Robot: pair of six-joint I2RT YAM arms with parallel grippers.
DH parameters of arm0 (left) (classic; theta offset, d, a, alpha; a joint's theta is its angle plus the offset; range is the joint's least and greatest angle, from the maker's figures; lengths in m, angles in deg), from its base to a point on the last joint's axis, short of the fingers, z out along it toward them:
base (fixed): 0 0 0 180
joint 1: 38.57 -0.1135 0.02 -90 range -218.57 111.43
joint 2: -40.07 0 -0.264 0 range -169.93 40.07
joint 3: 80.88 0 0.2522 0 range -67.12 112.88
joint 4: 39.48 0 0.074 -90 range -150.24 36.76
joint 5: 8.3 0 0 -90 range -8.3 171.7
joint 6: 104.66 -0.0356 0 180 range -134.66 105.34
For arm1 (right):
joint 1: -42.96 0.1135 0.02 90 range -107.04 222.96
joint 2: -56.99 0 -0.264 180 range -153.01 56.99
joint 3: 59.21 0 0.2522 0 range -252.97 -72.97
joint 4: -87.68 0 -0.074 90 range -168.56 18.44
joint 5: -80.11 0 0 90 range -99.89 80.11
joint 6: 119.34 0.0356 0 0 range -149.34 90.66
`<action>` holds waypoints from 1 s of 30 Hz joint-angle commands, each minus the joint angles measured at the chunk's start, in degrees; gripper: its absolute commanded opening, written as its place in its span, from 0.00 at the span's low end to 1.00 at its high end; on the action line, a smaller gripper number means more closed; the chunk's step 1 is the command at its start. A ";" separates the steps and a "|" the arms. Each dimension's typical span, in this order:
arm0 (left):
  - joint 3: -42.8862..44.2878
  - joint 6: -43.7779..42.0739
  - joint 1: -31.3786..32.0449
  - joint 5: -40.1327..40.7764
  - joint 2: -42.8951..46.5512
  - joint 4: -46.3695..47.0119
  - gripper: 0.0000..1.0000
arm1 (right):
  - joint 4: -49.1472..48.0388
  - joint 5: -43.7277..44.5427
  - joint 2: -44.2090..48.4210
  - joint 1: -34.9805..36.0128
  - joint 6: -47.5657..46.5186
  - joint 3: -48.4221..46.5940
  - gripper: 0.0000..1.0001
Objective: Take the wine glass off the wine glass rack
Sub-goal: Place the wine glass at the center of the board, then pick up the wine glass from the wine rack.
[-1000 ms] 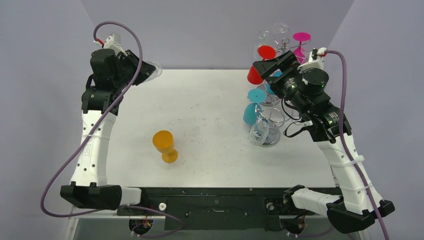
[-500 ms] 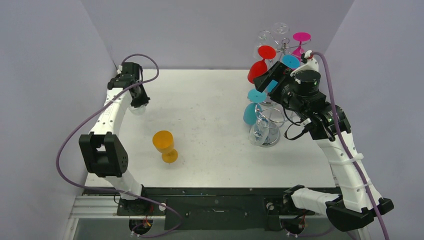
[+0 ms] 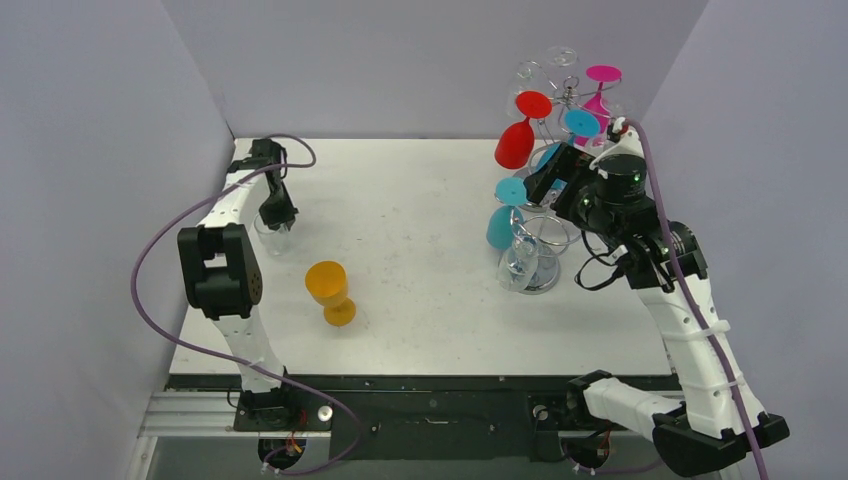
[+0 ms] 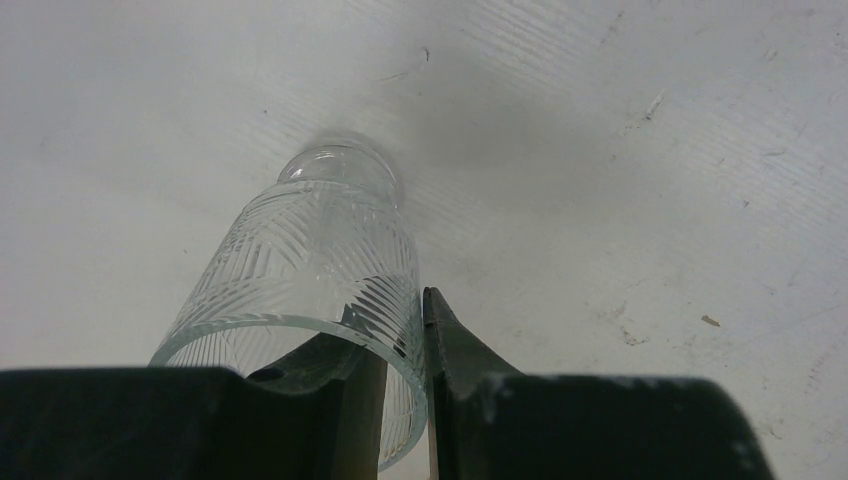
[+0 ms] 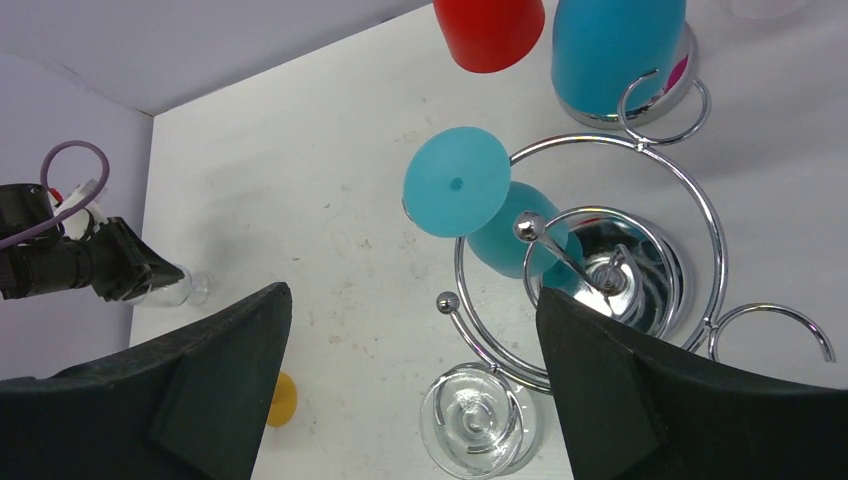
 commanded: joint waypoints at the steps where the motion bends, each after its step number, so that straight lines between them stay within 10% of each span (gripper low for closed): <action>1: 4.01 -0.26 -1.08 -1.67 -0.48 3.45 0.00 | -0.64 0.88 2.02 -0.88 -2.03 0.86 0.88; 10: 3.23 -0.18 -2.48 -2.51 -0.56 4.11 0.14 | -2.08 -0.45 1.32 -1.84 -2.03 2.44 0.87; 30: 6.97 -1.67 -2.49 3.26 8.51 -0.14 0.84 | -2.82 -2.66 -0.28 -2.20 -1.18 1.55 0.88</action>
